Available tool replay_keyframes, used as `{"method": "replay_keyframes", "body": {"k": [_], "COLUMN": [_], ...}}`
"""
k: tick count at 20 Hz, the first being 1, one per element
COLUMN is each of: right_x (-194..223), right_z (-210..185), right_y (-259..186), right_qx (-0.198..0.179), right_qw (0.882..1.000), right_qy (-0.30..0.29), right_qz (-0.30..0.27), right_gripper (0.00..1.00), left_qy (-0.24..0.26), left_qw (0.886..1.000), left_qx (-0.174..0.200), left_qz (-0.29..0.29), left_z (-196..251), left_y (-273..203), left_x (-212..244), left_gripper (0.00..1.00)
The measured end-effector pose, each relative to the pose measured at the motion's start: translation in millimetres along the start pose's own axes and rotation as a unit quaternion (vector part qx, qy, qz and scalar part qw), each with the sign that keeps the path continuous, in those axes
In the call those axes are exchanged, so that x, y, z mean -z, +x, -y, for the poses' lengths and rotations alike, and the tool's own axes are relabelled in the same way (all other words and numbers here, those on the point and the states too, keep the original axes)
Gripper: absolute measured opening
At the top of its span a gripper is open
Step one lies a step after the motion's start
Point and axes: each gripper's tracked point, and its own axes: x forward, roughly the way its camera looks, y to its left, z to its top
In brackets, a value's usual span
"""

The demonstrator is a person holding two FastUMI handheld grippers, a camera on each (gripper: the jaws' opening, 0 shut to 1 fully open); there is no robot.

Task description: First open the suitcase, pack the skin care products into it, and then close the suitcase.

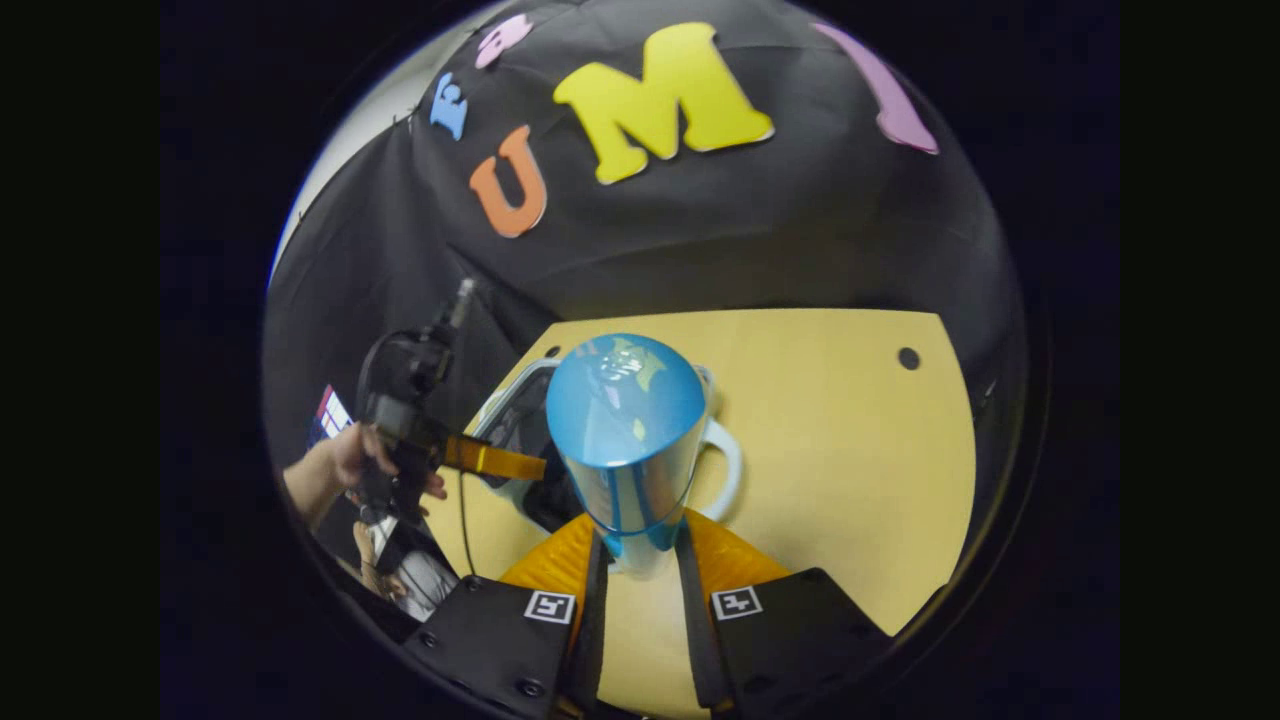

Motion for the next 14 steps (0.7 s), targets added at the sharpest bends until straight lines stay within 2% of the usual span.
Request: {"method": "replay_keyframes", "body": {"k": [1,3,6,9,11,12,14], "right_x": [-2.6,4.1,24.3,49.9,63.6,68.0,72.9], "right_z": [-10.1,-25.4,-28.7,-12.9,-1.4,3.7,10.4], "right_y": [22.5,61.5,118.2,163.4,182.4,187.9,194.2], "right_qx": [-0.005,-0.007,0.014,0.056,0.087,0.098,0.12], "right_qw": [1.0,0.997,0.982,0.962,0.948,0.941,0.929], "right_qy": [-0.005,0.01,0.073,0.11,0.149,0.17,0.215], "right_qz": [-0.023,-0.082,-0.173,-0.243,-0.269,-0.275,-0.277], "right_gripper": [0.33,0.31,0.33,0.33,0.33,0.31,0.33], "left_qy": [0.004,0.003,-0.013,-0.059,-0.075,-0.081,-0.096], "left_qw": [0.999,0.996,0.987,0.985,0.983,0.982,0.98], "left_qx": [-0.007,-0.018,-0.033,-0.011,-0.022,-0.031,-0.047], "left_qz": [0.036,0.092,0.156,0.164,0.165,0.165,0.165], "left_z": [0.2,-2.8,-16.2,-21.0,-39.3,-49.4,-68.1], "left_y": [-14.5,-43.2,-81.0,-98.9,-106.8,-110.8,-119.2], "left_x": [7.5,25.6,55.6,94.1,107.4,112.8,119.3], "left_gripper": [1.0,0.98,0.98,0.98,0.98,0.98,0.98]}}
